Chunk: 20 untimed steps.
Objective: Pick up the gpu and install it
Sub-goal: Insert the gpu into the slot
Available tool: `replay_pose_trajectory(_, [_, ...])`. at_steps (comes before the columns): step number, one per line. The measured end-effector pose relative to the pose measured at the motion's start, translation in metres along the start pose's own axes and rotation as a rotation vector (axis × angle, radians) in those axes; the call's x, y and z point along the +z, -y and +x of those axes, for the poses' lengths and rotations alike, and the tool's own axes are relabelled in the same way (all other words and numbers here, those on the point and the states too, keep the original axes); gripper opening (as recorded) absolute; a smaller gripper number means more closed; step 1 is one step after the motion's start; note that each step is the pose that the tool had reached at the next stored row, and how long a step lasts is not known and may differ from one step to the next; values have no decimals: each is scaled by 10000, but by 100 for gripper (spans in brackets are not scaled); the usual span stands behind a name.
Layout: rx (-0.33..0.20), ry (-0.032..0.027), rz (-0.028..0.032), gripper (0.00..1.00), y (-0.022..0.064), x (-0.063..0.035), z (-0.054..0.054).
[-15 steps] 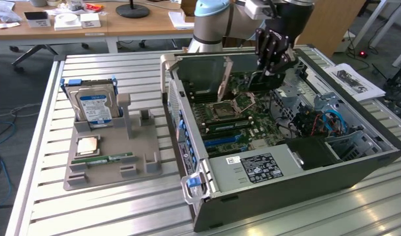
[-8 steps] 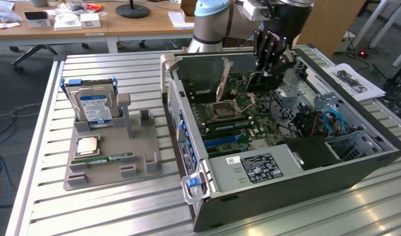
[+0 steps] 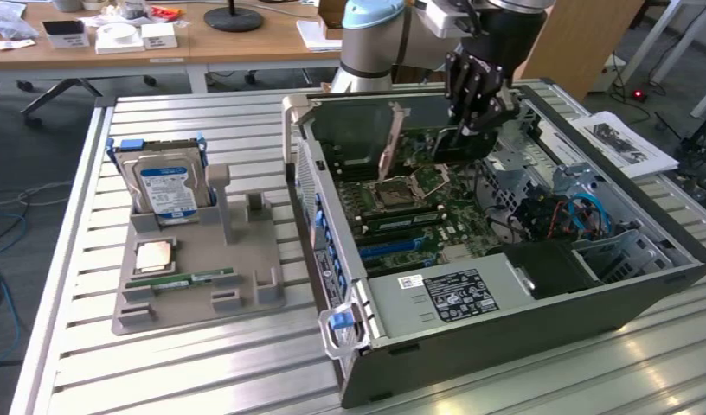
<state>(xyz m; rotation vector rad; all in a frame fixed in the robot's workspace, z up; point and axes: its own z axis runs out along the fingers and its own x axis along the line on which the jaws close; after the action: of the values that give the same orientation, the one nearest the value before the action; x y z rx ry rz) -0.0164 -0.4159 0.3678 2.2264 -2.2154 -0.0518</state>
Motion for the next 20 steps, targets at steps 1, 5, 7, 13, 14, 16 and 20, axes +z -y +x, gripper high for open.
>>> replay_pose_trajectory(1, [-1, 0, 0, 27, -2, 2, 0])
replay_pose_trajectory(5, [0, 0, 0, 27, -12, 9, 0])
replay_pose_trajectory(7, [-1, 3, 1, 27, -17, 18, 0])
replay_pose_trajectory(13, [-2, 0, 5, 27, -39, 70, 1])
replay_pose_trajectory(14, [-3, 0, 7, 27, -44, 81, 2])
replay_pose_trajectory(16, [-4, 1, 10, 27, -53, 104, 2])
replay_pose_trajectory(20, [-4, 0, 10, 27, -67, 152, 3])
